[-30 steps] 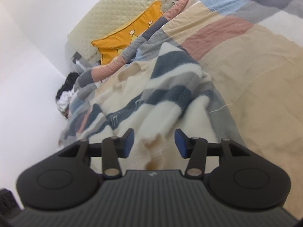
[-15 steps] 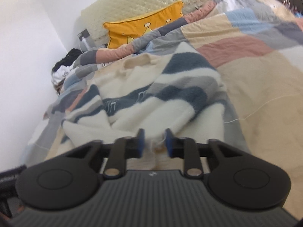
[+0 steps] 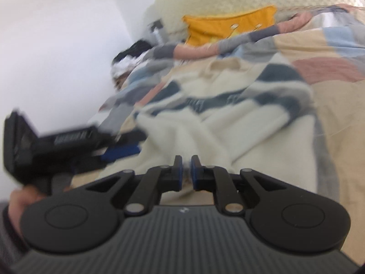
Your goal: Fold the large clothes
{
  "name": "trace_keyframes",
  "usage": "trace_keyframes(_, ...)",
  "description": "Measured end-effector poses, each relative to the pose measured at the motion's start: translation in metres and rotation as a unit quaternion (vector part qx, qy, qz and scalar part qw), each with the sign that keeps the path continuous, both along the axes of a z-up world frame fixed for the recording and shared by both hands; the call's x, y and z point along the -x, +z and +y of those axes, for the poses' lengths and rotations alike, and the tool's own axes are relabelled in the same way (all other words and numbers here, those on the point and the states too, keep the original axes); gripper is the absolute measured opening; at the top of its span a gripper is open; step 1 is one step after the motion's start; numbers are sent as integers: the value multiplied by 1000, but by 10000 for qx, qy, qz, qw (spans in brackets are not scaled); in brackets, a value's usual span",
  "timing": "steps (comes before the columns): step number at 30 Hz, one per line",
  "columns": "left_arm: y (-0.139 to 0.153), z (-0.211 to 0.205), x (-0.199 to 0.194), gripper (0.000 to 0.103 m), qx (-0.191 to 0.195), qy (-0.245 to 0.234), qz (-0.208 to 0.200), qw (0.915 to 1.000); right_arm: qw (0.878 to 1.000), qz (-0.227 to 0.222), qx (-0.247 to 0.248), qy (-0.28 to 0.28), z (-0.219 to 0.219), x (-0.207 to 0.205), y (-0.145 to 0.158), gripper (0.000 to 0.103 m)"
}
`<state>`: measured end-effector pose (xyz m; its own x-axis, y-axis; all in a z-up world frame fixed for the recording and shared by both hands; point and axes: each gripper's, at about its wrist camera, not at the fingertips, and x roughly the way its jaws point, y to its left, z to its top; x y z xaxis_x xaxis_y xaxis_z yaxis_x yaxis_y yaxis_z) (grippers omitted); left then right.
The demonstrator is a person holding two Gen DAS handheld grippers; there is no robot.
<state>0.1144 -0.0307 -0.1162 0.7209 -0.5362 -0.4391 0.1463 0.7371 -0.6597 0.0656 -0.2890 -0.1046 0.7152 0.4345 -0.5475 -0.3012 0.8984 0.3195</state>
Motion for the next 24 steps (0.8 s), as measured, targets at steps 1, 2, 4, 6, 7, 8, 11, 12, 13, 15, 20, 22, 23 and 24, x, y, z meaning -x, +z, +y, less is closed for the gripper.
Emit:
trace_keyframes(1, 0, -2, 0, 50, -19, -35, 11, 10000, 9998, 40, 149, 141, 6, 2, -1, 11)
trace_keyframes(2, 0, -3, 1, 50, -37, -71, 24, 10000, 9991, 130, 257, 303, 11, 4, -3, 11)
trace_keyframes(4, -1, -7, 1, 50, -46, -164, 62, 9998, 9973, 332, 373, 546, 22, 5, -10, 12)
trace_keyframes(6, -4, -9, 2, 50, -66, -230, 121, 9996, 9968, 398, 364, 586, 25, 7, -12, 13)
trace_keyframes(7, -5, -10, 3, 51, -80, -257, 153, 9995, 9974, 390, 241, 550, 23, 7, -10, 13)
trace_keyframes(8, -7, -12, 3, 51, -104, -277, 193, 9994, 9980, 407, 31, 483, 18, 7, -7, 13)
trace_keyframes(11, -12, -15, 2, 53, -80, -317, 277, 9991, 9957, 473, -775, 182, -4, 5, -4, 14)
trace_keyframes(12, -13, -16, 1, 53, -53, -330, 301, 9990, 9950, 433, -900, 62, -10, 4, -3, 15)
trace_keyframes(13, -15, -17, 0, 54, -22, -341, 314, 9989, 9949, 376, -934, -102, -15, 4, -2, 23)
trace_keyframes(15, -17, -17, -3, 56, 44, -344, 361, 9987, 9943, 330, -888, -492, -23, 2, -2, 44)
trace_keyframes(20, -27, -19, -10, 57, 337, -377, 508, 9974, 9904, 715, -512, -1070, -30, -13, -21, 54)
trace_keyframes(22, -29, -20, -11, 57, 428, -362, 489, 9972, 9881, 913, -592, -1087, -32, -20, -30, 54)
trace_keyframes(23, -30, -21, -11, 58, 473, -346, 457, 9972, 9872, 980, -627, -1094, -34, -23, -34, 54)
trace_keyframes(24, -31, -23, -11, 58, 489, -346, 472, 9971, 9863, 1024, -644, -1125, -34, -26, -37, 52)
